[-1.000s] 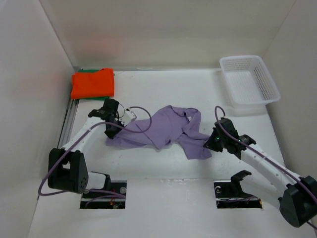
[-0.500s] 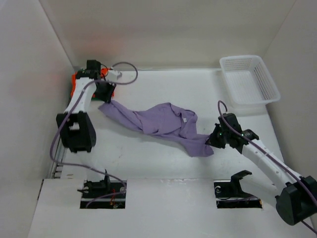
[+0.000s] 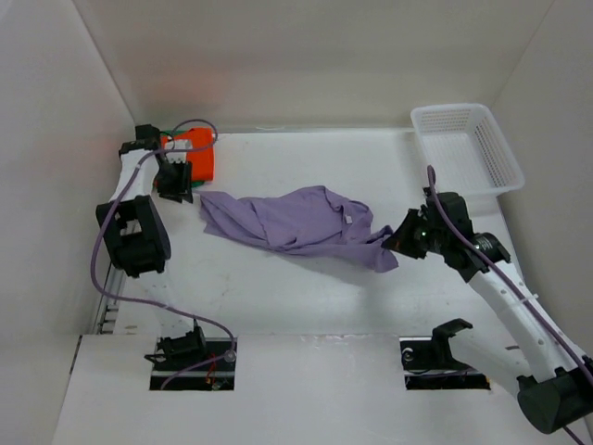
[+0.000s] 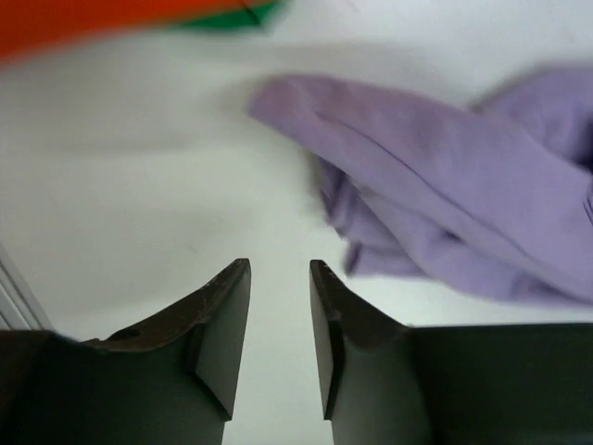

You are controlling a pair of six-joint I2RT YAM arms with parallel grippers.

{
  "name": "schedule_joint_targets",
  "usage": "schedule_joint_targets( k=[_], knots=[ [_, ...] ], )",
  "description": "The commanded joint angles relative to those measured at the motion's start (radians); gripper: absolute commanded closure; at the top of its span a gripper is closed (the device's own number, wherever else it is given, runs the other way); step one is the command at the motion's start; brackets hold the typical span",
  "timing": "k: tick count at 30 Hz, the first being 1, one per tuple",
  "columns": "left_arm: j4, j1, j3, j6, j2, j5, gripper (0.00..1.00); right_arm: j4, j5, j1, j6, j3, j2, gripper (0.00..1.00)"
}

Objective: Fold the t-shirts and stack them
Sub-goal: Flatten out the tshirt

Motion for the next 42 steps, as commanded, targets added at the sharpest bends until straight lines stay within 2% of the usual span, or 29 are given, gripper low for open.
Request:
schedule_joint_targets(
  k=[1,4,12,20,25,28,30,36,39,42],
  knots=[
    [0.033,-0.105,-0.167,0.109,-0.230,-0.003,0.64,-0.074,-0.051,0.046,0.003,0.070,-0.045,1.00],
    [0.036,-0.145,-0.274,0.124,-0.243,-0.048,0.59,-0.074,-0.047,0.060,0.009,0.062,-0.052,1.00],
    [0.103,-0.140,-0.440,0.068,-0.201,-0.063,0.50,-0.054,-0.042,0.062,0.017,0.040,-0.053,1.00],
    [0.263,-0.157,-0.457,-0.028,-0.168,-0.077,0.48,-0.043,-0.041,0.062,0.022,0.014,-0.064,1.00],
    [0.282,-0.165,-0.459,-0.041,-0.111,-0.095,0.49,-0.043,-0.041,0.062,0.025,-0.007,-0.084,1.00],
    [0.276,-0.182,-0.466,-0.030,-0.073,-0.120,0.54,-0.046,-0.041,0.059,0.025,0.000,-0.085,1.00],
    [0.266,-0.191,-0.470,-0.030,-0.057,-0.117,0.69,-0.048,-0.041,0.053,0.025,0.013,-0.085,1.00],
    [0.228,-0.206,-0.488,-0.019,-0.100,-0.066,0.98,-0.040,-0.041,0.045,0.022,0.030,-0.069,1.00],
    [0.191,-0.196,-0.461,-0.018,-0.175,0.030,1.00,0.003,-0.044,0.028,0.012,0.049,-0.012,1.00],
    [0.173,-0.173,-0.321,-0.024,-0.256,0.107,1.00,0.115,-0.074,-0.045,-0.050,0.152,0.141,1.00]
  ],
)
